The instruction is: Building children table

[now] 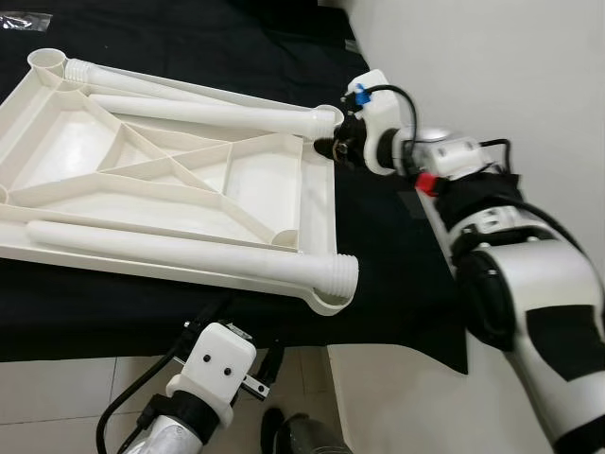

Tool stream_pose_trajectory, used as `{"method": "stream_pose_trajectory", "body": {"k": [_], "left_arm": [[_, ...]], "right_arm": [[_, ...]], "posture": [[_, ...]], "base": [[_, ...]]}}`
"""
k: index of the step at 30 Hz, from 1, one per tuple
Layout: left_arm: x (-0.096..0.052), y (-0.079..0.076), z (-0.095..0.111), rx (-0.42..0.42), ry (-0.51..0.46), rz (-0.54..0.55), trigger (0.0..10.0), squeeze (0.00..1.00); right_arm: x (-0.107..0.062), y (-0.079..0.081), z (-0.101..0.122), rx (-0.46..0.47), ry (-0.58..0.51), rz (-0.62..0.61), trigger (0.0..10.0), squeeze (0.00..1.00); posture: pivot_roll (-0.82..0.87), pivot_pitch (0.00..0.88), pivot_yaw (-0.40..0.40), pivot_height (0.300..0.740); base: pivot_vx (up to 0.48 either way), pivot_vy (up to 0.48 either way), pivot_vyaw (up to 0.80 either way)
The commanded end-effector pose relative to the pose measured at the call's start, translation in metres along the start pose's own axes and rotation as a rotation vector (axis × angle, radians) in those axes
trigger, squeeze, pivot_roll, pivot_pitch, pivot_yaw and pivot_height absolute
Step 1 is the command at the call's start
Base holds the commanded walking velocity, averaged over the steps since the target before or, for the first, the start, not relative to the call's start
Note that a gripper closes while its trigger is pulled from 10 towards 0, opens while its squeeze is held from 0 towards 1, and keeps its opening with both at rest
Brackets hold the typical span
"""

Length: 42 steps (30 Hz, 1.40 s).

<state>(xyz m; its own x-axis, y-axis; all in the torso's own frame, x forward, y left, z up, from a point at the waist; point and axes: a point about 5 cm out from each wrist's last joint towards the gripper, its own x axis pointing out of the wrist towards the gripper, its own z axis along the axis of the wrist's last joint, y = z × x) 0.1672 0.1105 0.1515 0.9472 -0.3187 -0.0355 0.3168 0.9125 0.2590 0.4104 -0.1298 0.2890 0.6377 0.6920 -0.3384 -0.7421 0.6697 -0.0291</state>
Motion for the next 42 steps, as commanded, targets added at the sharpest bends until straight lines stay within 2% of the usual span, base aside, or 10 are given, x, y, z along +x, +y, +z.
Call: {"method": "stream_pose_trajectory", "body": {"k": [1, 5, 10, 18, 23, 28, 38, 39, 40, 42], "left_arm": [[-0.001, -0.004, -0.004, -0.017, 0.014, -0.027, 10.0, 0.00], [0.000, -0.005, -0.005, -0.023, 0.016, -0.041, 10.0, 0.00], [-0.002, -0.007, -0.011, -0.042, 0.037, -0.067, 10.0, 0.00], [0.001, -0.009, -0.016, -0.051, 0.045, -0.078, 10.0, 0.00], [0.006, -0.011, -0.017, -0.053, 0.038, -0.082, 10.0, 0.00], [0.008, -0.011, -0.019, -0.060, 0.036, -0.079, 10.0, 0.00], [0.018, -0.008, -0.027, -0.060, 0.037, -0.081, 10.0, 0.00], [0.021, -0.007, -0.030, -0.058, 0.038, -0.083, 10.0, 0.00], [0.023, -0.006, -0.032, -0.057, 0.039, -0.083, 10.0, 0.00], [0.025, -0.006, -0.033, -0.057, 0.039, -0.083, 10.0, 0.00]], "right_arm": [[-0.010, -0.001, -0.002, -0.009, 0.013, 0.102, 10.0, 0.00], [-0.019, -0.001, 0.001, -0.065, 0.008, 0.174, 10.0, 0.00], [-0.026, 0.014, -0.014, -0.242, 0.142, 0.345, 10.0, 0.00], [-0.021, 0.035, -0.025, -0.313, 0.292, 0.400, 10.0, 0.00], [-0.023, 0.043, -0.023, -0.336, 0.310, 0.414, 10.0, 0.00], [-0.024, 0.049, -0.026, -0.339, 0.322, 0.385, 10.0, 0.00], [-0.020, 0.044, -0.032, -0.243, 0.193, 0.127, 10.0, 0.00], [-0.020, 0.039, -0.037, -0.211, 0.182, 0.066, 10.0, 0.58], [-0.023, 0.042, -0.041, -0.211, 0.196, 0.088, 10.0, 1.00], [-0.025, 0.044, -0.044, -0.212, 0.206, 0.109, 10.0, 1.00]], "posture": [[0.05, 0.172, -0.186, 0.740], [0.05, 0.163, -0.185, 0.740], [0.04, 0.146, -0.180, 0.740], [0.01, 0.133, -0.184, 0.740], [0.01, 0.121, -0.187, 0.740], [0.00, 0.117, -0.184, 0.740], [0.01, 0.080, -0.147, 0.740], [0.01, 0.071, -0.143, 0.740], [0.01, 0.060, -0.140, 0.740], [0.01, 0.058, -0.139, 0.740]], "base": [[0.000, 0.000, 0.00], [0.000, 0.000, 0.00], [0.000, 0.000, 0.00], [0.000, 0.000, 0.00], [0.000, 0.000, 0.00], [0.000, 0.000, 0.00], [0.000, 0.000, 0.00], [0.000, 0.000, 0.00], [0.000, 0.000, 0.00], [0.000, 0.000, 0.00]]}}
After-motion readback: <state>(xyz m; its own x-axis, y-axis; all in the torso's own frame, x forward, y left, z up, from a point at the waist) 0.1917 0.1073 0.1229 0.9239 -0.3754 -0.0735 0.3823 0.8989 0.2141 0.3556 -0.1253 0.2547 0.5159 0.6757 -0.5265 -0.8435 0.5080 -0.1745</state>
